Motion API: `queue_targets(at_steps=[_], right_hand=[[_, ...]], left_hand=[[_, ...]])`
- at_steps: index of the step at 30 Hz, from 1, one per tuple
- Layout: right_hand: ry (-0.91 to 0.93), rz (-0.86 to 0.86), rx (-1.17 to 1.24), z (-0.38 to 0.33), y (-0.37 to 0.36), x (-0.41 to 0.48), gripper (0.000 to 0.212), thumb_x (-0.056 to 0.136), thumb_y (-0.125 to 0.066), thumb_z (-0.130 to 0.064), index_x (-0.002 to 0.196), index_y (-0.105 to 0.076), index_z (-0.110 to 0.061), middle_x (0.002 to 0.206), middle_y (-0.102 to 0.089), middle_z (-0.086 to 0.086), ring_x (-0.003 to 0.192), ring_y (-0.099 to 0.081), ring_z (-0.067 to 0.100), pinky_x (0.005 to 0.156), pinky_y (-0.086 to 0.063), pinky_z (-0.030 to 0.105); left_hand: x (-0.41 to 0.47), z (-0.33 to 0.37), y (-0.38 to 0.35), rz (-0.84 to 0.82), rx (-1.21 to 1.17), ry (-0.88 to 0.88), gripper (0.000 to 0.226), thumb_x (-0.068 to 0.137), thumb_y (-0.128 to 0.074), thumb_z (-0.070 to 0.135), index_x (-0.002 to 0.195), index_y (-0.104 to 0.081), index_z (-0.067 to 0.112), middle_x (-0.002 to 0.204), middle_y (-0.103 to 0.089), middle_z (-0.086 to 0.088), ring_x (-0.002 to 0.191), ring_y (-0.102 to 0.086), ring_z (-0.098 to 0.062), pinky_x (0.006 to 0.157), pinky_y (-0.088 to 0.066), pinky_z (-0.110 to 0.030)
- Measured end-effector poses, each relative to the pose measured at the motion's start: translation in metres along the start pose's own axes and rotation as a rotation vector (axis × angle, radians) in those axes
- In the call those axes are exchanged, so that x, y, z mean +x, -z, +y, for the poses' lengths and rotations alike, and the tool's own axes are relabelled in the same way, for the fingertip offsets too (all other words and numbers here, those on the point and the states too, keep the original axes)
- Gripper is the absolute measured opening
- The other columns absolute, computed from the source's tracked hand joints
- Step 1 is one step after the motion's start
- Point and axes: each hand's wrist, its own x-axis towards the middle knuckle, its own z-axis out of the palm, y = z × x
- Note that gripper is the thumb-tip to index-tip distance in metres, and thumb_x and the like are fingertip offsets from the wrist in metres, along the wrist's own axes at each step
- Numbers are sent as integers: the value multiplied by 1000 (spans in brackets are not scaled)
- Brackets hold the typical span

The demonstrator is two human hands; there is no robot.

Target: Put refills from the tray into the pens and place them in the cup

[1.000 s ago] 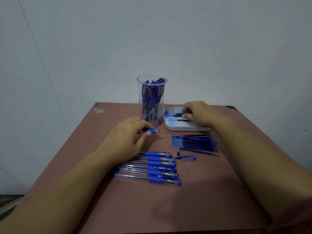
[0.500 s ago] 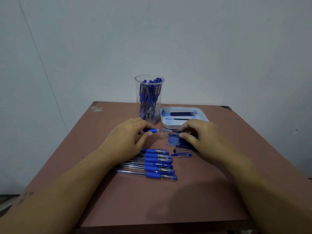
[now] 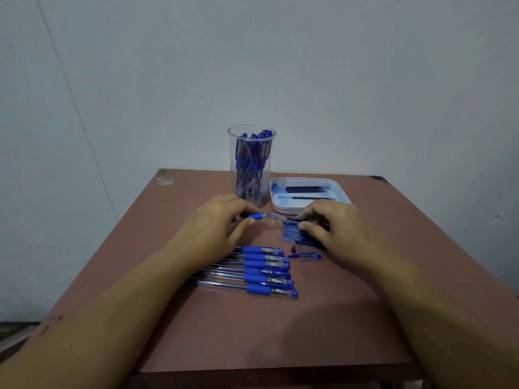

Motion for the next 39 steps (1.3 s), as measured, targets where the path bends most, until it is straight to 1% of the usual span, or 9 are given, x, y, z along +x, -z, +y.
queue_targets(at_steps=[10, 17, 20, 25, 27, 31, 34, 36, 39], right_hand=[[37, -46, -46, -9, 2, -3, 10, 91, -66, -17, 98, -71, -22, 84, -62, -17, 90, -55, -5, 71, -40, 5], [193, -68, -46, -13, -8, -1, 18, 89, -65, -30, 107, -69, -29, 86, -60, -20, 84, -54, 2, 74, -42, 15], [184, -8, -93, -7, -6, -2, 33, 84, -66, -44, 115, -56, -41, 93, -53, -29, 90, -51, -2, 82, -43, 21], [149, 31, -110, -3, -3, -1, 15, 87, -67, -27, 89, -56, -36, 84, -53, -23, 84, -48, 0, 77, -41, 27], [181, 16, -81, -6, -7, 0, 5, 90, -63, -29, 94, -66, -30, 85, -57, -16, 85, -50, 4, 76, -41, 25], [198, -14, -57, -8, -11, -1, 33, 90, -51, -50, 118, -63, -36, 94, -57, -19, 92, -51, 2, 81, -40, 17], [176, 86, -48, -5, -8, -3, 20, 87, -65, -36, 106, -60, -33, 90, -52, -26, 90, -50, -3, 76, -37, 15], [154, 106, -34, -5, -7, -2, 15, 86, -69, -23, 93, -57, -31, 86, -54, -21, 86, -51, 1, 72, -38, 17], [191, 83, -37, -6, -11, 0, 10, 87, -69, -22, 91, -64, -29, 85, -58, -15, 83, -52, 3, 72, -40, 17]], left_hand=[[-1, -2, 2, 13, 90, -50, 20, 91, -65, 26, 110, -70, 26, 92, -52, 19, 85, -47, -1, 77, -38, -18], [0, 9, 1, -30, 39, -117, 21, 91, -65, 28, 111, -70, 27, 96, -60, 15, 89, -52, -3, 82, -45, -21], [0, 5, 1, -6, 24, -83, 21, 91, -64, 29, 112, -70, 27, 96, -61, 15, 87, -53, -3, 81, -46, -22], [-1, 4, 2, -6, 18, -63, 22, 92, -63, 31, 113, -70, 28, 96, -60, 17, 88, -52, -1, 80, -44, -18], [-1, 6, 1, -12, 13, -67, 21, 92, -64, 30, 112, -70, 28, 96, -61, 16, 89, -53, -2, 81, -45, -20], [-2, 6, 1, -9, -10, -63, 21, 92, -63, 30, 112, -69, 29, 96, -61, 16, 90, -53, -2, 81, -45, -21], [-2, 6, 2, 2, -19, -52, 21, 93, -62, 31, 113, -68, 30, 96, -60, 18, 90, -52, -1, 81, -43, -19], [-2, 5, 2, 3, -20, -55, 21, 93, -62, 32, 113, -68, 30, 96, -60, 18, 90, -52, 0, 81, -42, -18], [-2, 5, 2, -8, -8, -69, 21, 93, -61, 32, 112, -69, 28, 98, -61, 17, 91, -53, -1, 83, -44, -20]])
